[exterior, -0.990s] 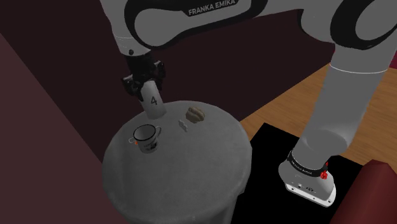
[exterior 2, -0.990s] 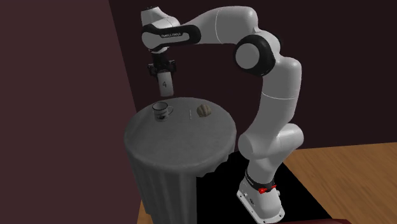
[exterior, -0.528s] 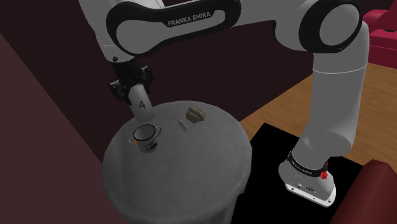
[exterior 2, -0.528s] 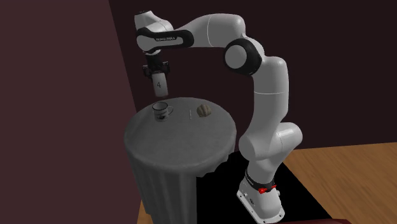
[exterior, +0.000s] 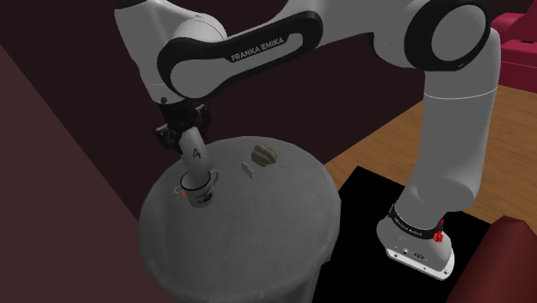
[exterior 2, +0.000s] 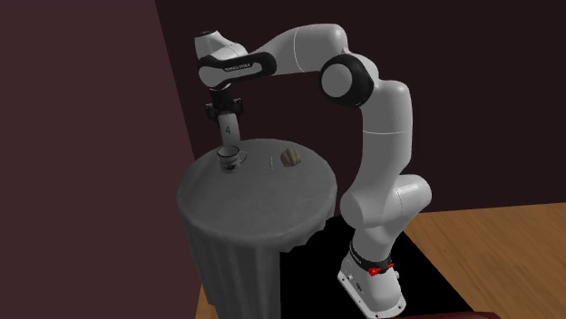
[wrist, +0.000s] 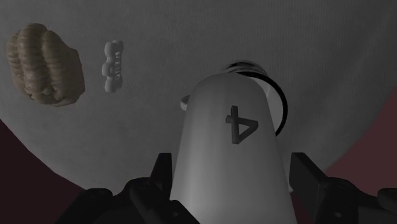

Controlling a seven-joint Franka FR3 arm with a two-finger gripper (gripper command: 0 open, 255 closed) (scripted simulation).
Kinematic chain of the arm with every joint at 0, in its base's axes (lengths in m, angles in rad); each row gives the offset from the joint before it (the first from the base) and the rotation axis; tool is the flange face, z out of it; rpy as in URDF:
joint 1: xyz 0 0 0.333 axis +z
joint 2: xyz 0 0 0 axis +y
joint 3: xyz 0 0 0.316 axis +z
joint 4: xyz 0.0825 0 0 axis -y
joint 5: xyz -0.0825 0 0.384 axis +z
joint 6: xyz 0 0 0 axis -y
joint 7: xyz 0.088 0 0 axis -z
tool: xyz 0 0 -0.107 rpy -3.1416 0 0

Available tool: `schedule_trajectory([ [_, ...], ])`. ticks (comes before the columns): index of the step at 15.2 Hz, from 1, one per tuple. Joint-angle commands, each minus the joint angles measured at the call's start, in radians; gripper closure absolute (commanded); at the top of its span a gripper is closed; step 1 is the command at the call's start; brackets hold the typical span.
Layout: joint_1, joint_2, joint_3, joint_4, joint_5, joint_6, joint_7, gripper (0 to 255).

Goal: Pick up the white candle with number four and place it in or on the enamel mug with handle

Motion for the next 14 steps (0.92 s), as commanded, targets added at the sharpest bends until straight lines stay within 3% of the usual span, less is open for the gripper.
schedule_trajectory([
  [1,0.0,0.005,-0.002,-0.021,-0.005,0.025,0.007,255],
  [7,-0.004,0.016,-0.008,-0.086,-0.019,0.097,0.026,255],
  [14,-0.005,0.017,-0.007,-0.086,-0.02,0.097,0.027,255],
])
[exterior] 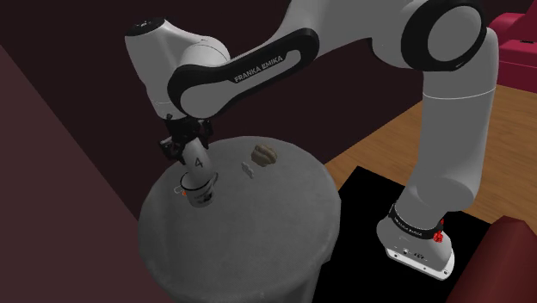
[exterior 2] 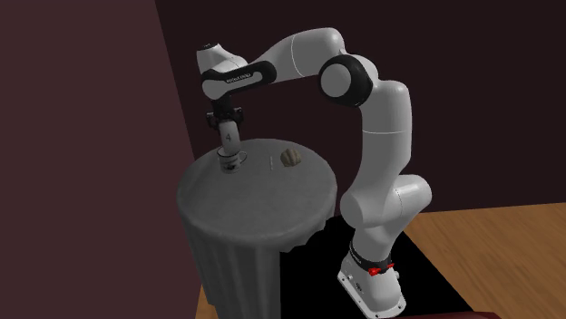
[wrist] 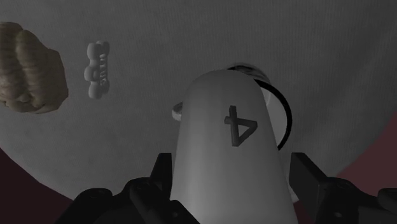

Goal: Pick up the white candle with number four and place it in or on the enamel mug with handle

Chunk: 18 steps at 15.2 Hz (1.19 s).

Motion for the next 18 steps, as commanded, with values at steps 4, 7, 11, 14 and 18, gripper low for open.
schedule_trajectory([
  [4,0.0,0.006,-0.002,0.0,0.0,-0.005,-0.001,0],
  [7,0.002,-0.002,0.002,0.019,0.007,-0.03,-0.005,0],
  [11,0.012,-0.018,0.012,0.091,0.023,-0.114,-0.018,0],
  [14,0.012,-0.018,0.012,0.091,0.023,-0.114,-0.018,0],
  [18,0.012,-0.018,0.012,0.091,0.023,-0.114,-0.018,0],
])
